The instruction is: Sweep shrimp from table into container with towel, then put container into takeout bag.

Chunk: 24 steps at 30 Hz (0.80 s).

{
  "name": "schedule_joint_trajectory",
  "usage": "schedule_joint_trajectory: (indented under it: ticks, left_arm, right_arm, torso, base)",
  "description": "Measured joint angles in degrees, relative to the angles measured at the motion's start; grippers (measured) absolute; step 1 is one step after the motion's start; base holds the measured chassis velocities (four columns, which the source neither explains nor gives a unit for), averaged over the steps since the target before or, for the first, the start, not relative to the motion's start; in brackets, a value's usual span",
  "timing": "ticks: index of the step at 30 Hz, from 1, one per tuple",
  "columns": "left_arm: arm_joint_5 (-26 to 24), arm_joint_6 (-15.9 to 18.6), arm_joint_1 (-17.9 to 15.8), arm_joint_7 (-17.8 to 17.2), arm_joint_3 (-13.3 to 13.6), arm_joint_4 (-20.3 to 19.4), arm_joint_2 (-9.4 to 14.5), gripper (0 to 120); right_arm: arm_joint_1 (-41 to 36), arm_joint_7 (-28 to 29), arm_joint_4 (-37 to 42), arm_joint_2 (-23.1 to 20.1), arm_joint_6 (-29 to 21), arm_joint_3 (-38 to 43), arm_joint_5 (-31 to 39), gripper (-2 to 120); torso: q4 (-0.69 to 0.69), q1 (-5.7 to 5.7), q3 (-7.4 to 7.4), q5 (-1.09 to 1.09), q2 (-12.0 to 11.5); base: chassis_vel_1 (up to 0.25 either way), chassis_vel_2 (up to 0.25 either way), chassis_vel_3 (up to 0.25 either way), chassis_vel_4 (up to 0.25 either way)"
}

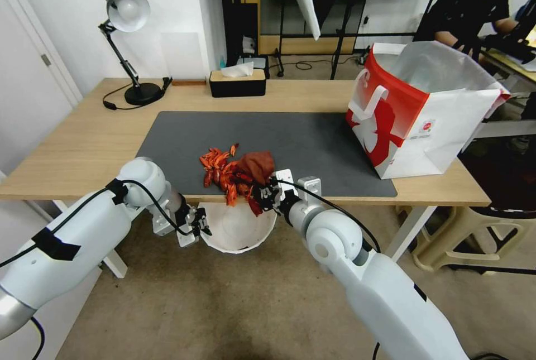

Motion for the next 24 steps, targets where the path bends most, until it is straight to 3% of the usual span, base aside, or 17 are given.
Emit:
schedule_joint_trajectory:
  ticks: [24]
  left_arm:
    - [-0.40, -0.46, -0.08, -0.21, -0.04, 0.70, 0.36, 0]
  right_arm:
    - [-4.13, 0.03, 3.52, -0.91, -0.26, -0.56, -1.56, 4]
  torso:
    - [0.02, 0.01, 0.01, 0.00, 0.00]
  base:
    - [0.000, 0.000, 0.000, 0.000]
